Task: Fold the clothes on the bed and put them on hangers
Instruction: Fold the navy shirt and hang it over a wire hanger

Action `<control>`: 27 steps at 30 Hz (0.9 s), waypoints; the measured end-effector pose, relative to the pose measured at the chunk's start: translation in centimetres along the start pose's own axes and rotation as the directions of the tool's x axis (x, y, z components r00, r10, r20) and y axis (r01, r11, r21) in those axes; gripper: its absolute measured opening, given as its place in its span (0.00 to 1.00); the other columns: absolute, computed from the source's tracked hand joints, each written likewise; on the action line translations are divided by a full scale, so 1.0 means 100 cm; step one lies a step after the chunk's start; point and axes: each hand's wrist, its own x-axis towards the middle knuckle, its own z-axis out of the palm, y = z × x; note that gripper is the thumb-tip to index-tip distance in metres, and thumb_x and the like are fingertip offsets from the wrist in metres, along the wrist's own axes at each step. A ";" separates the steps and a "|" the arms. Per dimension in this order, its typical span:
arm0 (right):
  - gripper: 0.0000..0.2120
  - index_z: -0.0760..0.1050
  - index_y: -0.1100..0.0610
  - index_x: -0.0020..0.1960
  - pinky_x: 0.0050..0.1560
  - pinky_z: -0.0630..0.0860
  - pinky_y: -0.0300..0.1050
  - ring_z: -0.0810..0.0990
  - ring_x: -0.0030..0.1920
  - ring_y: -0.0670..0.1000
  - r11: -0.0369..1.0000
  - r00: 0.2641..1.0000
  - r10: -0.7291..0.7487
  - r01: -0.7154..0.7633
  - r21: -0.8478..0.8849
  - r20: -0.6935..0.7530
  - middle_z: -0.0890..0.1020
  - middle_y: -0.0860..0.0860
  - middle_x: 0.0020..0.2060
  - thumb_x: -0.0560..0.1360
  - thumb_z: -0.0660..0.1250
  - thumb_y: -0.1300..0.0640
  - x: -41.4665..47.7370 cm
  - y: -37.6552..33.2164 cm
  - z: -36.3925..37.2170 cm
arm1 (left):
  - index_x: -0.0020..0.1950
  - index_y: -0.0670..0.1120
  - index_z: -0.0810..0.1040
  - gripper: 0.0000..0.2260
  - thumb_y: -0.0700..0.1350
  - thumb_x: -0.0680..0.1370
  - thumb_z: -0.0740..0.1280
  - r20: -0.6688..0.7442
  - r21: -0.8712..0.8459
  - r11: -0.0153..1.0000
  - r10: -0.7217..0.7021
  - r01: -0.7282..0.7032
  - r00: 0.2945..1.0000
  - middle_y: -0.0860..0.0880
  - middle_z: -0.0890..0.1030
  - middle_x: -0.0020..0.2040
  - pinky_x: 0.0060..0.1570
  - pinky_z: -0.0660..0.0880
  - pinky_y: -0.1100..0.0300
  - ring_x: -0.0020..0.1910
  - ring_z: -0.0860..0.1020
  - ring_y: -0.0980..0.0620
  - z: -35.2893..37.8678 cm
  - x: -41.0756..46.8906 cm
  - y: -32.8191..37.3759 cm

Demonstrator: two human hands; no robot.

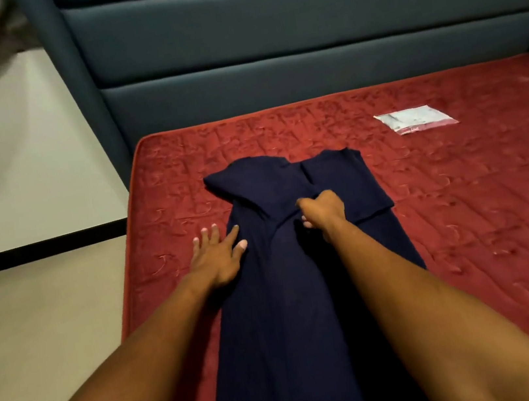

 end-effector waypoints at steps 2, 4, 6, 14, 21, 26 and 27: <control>0.25 0.76 0.65 0.53 0.48 0.85 0.58 0.86 0.43 0.60 0.999 0.999 0.034 -0.033 0.026 -0.041 0.85 0.60 0.44 0.67 0.75 0.47 0.034 -0.008 0.015 | 0.84 0.55 0.49 0.27 0.60 0.85 0.48 -0.016 -0.029 1.000 0.009 -0.009 1.000 0.39 0.44 0.83 0.79 0.40 0.43 0.81 0.40 0.38 -0.004 0.030 -0.003; 0.30 0.73 0.65 0.58 0.48 0.85 0.58 0.86 0.45 0.61 0.997 0.993 0.071 -0.069 0.024 -0.091 0.84 0.61 0.47 0.67 0.78 0.47 0.054 -0.012 0.025 | 0.83 0.54 0.51 0.27 0.60 0.85 0.48 -0.032 -0.037 0.999 0.012 -0.013 0.999 0.40 0.46 0.83 0.79 0.40 0.42 0.82 0.40 0.39 -0.009 0.051 -0.002; 0.19 0.77 0.60 0.50 0.46 0.85 0.59 0.86 0.42 0.60 0.994 0.987 0.094 -0.085 0.075 -0.131 0.85 0.59 0.43 0.66 0.77 0.50 0.074 -0.009 0.034 | 0.83 0.54 0.51 0.27 0.60 0.85 0.48 -0.019 -0.017 1.000 0.000 -0.001 1.000 0.40 0.46 0.83 0.79 0.40 0.41 0.82 0.41 0.39 -0.014 0.070 -0.001; 0.18 0.83 0.60 0.47 0.54 0.76 0.48 0.84 0.50 0.61 0.986 0.898 0.137 -0.085 0.141 -0.418 0.86 0.58 0.44 0.71 0.71 0.45 0.033 -0.018 0.020 | 0.69 0.48 0.75 0.25 0.63 0.82 0.53 -0.177 -0.086 0.978 -0.205 0.193 0.963 0.37 0.69 0.71 0.69 0.62 0.33 0.71 0.65 0.34 -0.045 0.123 0.034; 0.16 0.80 0.61 0.53 0.52 0.81 0.53 0.83 0.54 0.61 0.980 0.978 0.154 -0.169 -0.104 -0.140 0.84 0.60 0.53 0.73 0.75 0.51 0.079 -0.066 0.030 | 0.72 0.53 0.74 0.20 0.47 0.80 0.57 -0.221 -0.235 0.943 -0.287 0.235 0.932 0.38 0.73 0.67 0.67 0.64 0.39 0.68 0.67 0.35 -0.072 0.159 0.030; 0.19 0.82 0.64 0.43 0.50 0.71 0.54 0.81 0.46 0.63 0.985 0.835 0.113 -0.022 0.173 -0.538 0.84 0.63 0.42 0.73 0.65 0.47 0.043 -0.047 -0.007 | 0.79 0.56 0.66 0.36 0.35 0.72 0.55 -0.415 -0.273 0.913 0.172 -0.303 0.893 0.46 0.80 0.61 0.62 0.72 0.45 0.57 0.76 0.40 -0.071 0.184 0.016; 0.20 0.82 0.64 0.42 0.50 0.73 0.55 0.81 0.46 0.63 0.974 0.838 0.170 -0.064 0.218 -0.518 0.84 0.61 0.40 0.70 0.64 0.46 0.037 -0.038 -0.015 | 0.79 0.53 0.67 0.37 0.33 0.70 0.55 -0.425 -0.303 0.899 0.169 -0.316 0.889 0.46 0.80 0.62 0.64 0.73 0.47 0.59 0.77 0.40 -0.073 0.191 0.015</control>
